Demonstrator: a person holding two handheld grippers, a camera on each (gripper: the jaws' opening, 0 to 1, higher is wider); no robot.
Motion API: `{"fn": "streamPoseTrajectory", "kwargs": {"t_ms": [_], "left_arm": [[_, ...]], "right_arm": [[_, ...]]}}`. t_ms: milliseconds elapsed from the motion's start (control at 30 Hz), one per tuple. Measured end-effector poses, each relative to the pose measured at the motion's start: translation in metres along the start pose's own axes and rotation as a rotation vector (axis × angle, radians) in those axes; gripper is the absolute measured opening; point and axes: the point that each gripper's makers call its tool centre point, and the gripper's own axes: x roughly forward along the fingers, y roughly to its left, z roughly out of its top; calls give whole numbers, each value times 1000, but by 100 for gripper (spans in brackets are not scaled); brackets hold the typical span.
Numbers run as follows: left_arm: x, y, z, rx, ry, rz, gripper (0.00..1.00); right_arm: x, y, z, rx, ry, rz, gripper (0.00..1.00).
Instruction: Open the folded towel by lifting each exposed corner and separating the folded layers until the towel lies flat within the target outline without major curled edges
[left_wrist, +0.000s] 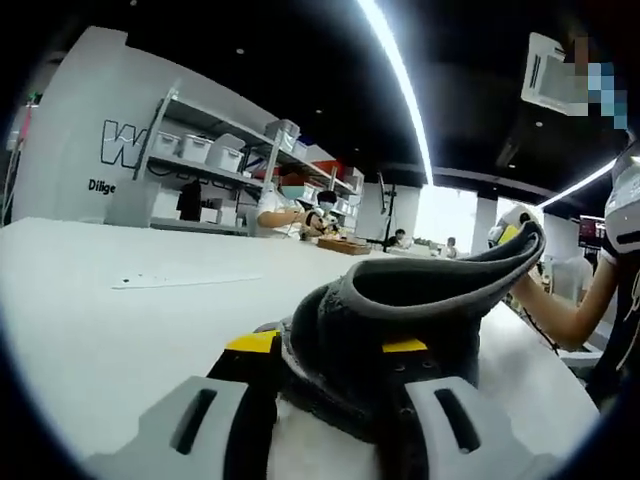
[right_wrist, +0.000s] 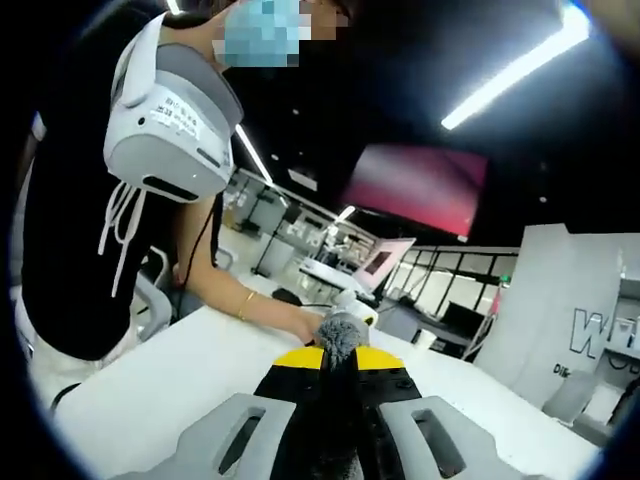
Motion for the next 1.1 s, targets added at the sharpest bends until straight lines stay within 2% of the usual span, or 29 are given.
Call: {"fn": "streamPoseTrajectory", "kwargs": {"t_ms": [100, 233, 500, 700, 767, 1100], "left_arm": [[1, -5, 1, 41, -4, -20, 23], [2, -10, 4, 52, -17, -41, 15], [2, -12, 4, 19, -25, -50, 10], [3, -13, 3, 5, -8, -45, 8], [0, -16, 5, 30, 6, -40, 7], [-15, -29, 24, 49, -26, -21, 6]], "right_arm": [[-1, -1, -1, -2, 4, 0, 2], [-2, -1, -1, 0, 8, -4, 2], [-5, -3, -4, 6, 19, -22, 2], [-8, -6, -7, 23, 26, -51, 2], [-10, -7, -6, 24, 25, -59, 2], [-23, -16, 2, 28, 8, -113, 2]]}}
